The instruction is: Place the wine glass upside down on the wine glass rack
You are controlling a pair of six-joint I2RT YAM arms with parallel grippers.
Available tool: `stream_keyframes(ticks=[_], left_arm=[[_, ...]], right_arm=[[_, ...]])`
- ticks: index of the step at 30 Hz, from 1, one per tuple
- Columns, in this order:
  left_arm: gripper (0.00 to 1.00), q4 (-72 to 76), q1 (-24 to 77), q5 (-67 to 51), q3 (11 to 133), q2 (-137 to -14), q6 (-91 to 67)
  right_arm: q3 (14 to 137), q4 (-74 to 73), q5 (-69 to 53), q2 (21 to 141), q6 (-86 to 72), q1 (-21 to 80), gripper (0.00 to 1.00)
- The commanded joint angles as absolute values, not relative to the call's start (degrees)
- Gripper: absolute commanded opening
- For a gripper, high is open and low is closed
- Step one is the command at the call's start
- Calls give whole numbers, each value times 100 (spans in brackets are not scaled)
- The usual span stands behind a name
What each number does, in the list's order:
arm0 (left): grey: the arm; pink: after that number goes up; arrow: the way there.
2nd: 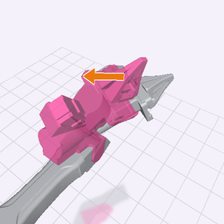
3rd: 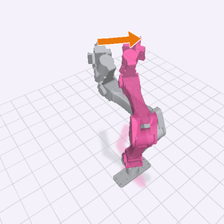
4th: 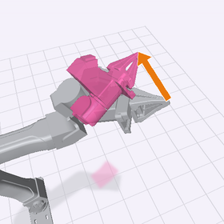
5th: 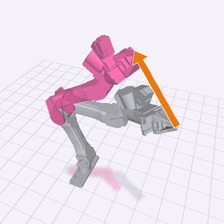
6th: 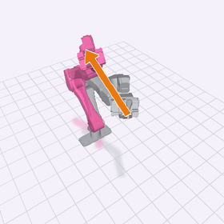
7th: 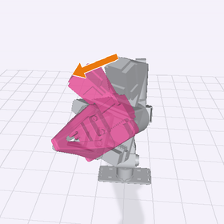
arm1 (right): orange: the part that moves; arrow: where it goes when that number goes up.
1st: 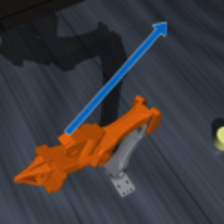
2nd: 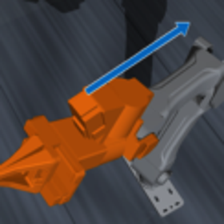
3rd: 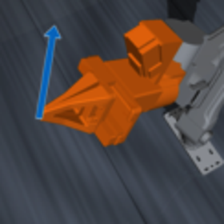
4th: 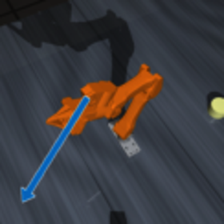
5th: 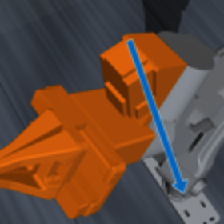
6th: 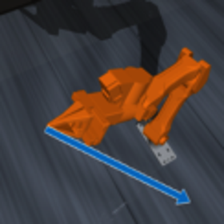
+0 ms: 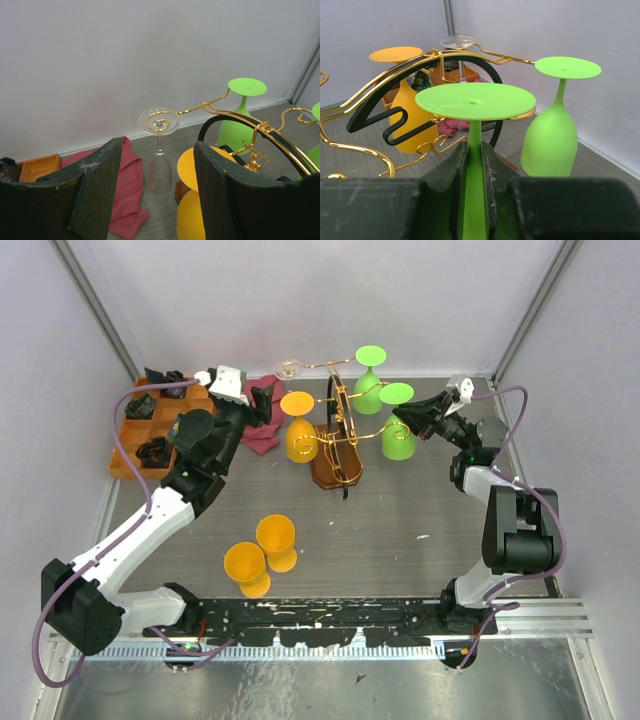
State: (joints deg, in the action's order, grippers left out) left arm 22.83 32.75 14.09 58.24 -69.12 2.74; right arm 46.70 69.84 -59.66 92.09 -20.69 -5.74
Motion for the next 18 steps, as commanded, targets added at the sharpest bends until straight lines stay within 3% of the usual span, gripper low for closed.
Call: stream_keyframes(ticks=[1, 18], left_arm=[[66, 2419, 3252, 1459, 6016, -7002, 342], [66, 2437, 3243, 1509, 6069, -7110, 542]], right_arm=[[5051, 7471, -6049, 9376, -2183, -505, 1], [5836, 8066, -5915, 10435, -2728, -12, 1]])
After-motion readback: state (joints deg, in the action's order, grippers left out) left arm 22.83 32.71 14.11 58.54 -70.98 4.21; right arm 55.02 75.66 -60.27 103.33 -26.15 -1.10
